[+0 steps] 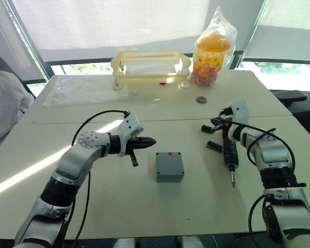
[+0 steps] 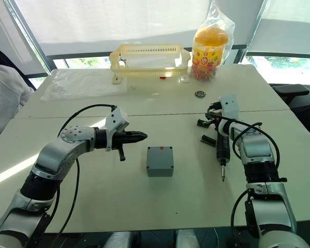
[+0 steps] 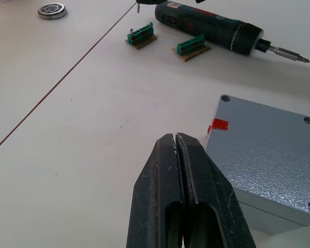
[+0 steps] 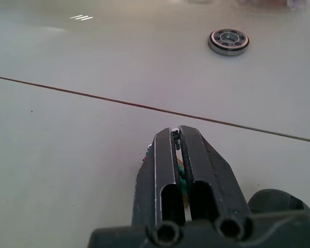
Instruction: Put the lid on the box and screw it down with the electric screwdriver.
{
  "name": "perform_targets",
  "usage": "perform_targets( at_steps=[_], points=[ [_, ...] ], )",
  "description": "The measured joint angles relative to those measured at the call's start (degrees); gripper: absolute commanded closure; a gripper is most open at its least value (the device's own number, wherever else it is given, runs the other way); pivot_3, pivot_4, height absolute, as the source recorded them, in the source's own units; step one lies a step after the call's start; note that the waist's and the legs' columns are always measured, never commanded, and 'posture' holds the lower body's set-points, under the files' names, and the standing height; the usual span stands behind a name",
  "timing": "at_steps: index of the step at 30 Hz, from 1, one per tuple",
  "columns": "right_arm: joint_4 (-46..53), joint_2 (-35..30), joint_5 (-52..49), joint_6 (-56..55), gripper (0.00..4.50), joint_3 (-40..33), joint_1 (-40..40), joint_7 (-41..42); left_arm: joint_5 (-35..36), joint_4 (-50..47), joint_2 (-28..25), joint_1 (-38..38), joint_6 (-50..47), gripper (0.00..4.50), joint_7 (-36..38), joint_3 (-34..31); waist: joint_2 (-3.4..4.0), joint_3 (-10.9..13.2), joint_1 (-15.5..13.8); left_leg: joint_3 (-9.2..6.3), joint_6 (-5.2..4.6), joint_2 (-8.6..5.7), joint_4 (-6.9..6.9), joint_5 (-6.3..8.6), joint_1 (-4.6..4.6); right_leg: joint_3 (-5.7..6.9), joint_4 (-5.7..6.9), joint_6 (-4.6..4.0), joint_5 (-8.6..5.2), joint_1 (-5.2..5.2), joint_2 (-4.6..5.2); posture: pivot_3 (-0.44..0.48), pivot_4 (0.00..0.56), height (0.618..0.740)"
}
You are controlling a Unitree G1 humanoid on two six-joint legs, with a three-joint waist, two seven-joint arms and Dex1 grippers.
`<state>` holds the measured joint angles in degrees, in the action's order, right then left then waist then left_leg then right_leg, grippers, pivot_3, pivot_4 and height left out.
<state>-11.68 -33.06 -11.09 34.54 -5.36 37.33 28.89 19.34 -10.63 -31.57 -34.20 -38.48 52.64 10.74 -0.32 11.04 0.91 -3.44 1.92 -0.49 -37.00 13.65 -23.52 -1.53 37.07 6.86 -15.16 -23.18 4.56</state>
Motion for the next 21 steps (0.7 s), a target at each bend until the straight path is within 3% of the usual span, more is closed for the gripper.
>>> perform_targets(
  at_steps=[10,21],
  points=[
    [37.71,-4.92,-17.55,11.99,4.44,-1.3,-18.41,12.09,3.18,-5.33,-11.42,0.94,-2.06,4.5,10.12,0.12,0.0,0.0,0.06,-0.05,-0.02,0.03,0.02,0.01,0.03,0.02,0.0,-0.02,-0.05,0.05,-0.02,0.0,0.15,0.74],
    [40.09,-2.8,-16.09,9.76,4.44,6.41,-21.36,10.36,3.11,-5.49,-9.26,1.06,-1.55,4.5,9.28,2.06,-0.03,0.01,-0.14,-0.06,-0.02,0.02,-0.02,0.01,0.03,0.03,0.0,-0.03,-0.06,0.07,-0.02,0.0,0.15,0.74]
  ],
)
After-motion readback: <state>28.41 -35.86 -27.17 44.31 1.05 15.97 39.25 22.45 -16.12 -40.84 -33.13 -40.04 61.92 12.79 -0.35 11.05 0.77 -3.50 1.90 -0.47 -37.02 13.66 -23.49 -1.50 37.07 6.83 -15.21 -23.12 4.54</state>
